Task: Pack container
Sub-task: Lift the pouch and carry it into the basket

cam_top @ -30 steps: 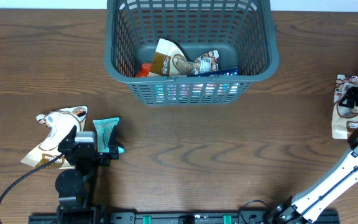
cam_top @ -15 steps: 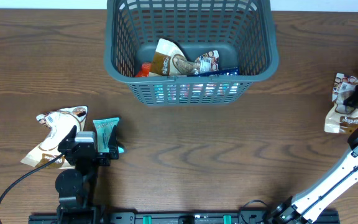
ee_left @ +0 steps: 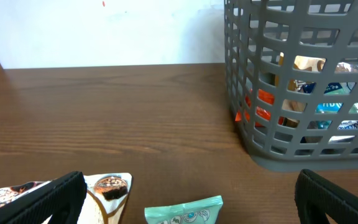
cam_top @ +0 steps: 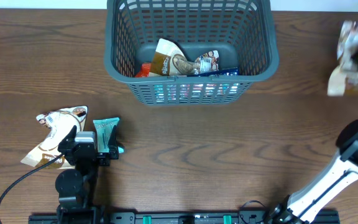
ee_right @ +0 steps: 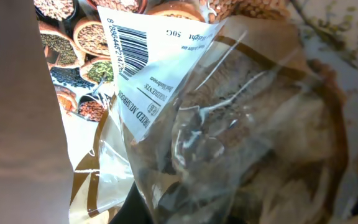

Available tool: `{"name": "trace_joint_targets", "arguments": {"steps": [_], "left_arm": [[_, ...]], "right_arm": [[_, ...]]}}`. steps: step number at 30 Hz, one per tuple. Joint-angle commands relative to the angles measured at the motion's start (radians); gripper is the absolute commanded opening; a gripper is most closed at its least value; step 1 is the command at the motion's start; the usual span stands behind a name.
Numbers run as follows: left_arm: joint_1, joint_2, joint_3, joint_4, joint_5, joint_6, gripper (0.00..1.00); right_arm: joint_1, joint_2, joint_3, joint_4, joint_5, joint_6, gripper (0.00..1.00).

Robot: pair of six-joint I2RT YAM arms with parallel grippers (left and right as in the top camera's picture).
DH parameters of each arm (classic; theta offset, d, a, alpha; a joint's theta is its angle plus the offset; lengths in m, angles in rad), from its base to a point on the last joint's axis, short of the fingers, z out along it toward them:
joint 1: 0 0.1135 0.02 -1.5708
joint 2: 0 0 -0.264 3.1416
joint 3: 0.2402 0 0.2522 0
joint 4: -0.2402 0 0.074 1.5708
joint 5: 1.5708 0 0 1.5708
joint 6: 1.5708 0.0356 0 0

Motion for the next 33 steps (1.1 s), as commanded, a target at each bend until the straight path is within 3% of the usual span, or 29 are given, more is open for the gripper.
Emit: {"name": "trace_joint_targets", "arguments": {"steps": [1, 10, 20, 25, 31, 33], "left_arm": [[-0.004, 0.000, -0.016, -0.033, 0.023, -0.013, 0.99], [-0.004, 0.000, -0.016, -0.033, 0.023, -0.013, 0.99], [-0.004, 0.000, -0.016, -0.033, 0.023, -0.013, 0.99], [-0.004, 0.000, -0.016, -0.033, 0.023, -0.013, 0.99], [-0.004, 0.000, -0.016, -0.033, 0.023, -0.013, 0.99], [-0.004, 0.000, -0.016, -0.033, 0.022, -0.013, 0.98]], "right_arm": [[0.091, -0.153, 0.091, 0.014, -0.038, 0.003, 0.01], [0.470, -0.358, 0.133, 0.078, -0.042, -0.332, 0.01], [0.822, -0.313, 0.132, 0.038, -0.042, -0.766, 0.01], [0.887, -0.231, 0.132, 0.017, -0.034, -0.763, 0.01], [0.912, -0.090, 0.132, 0.005, -0.034, -0.565, 0.01], [0.912, -0.049, 0.132, -0.029, -0.032, -0.557, 0.01]]}}
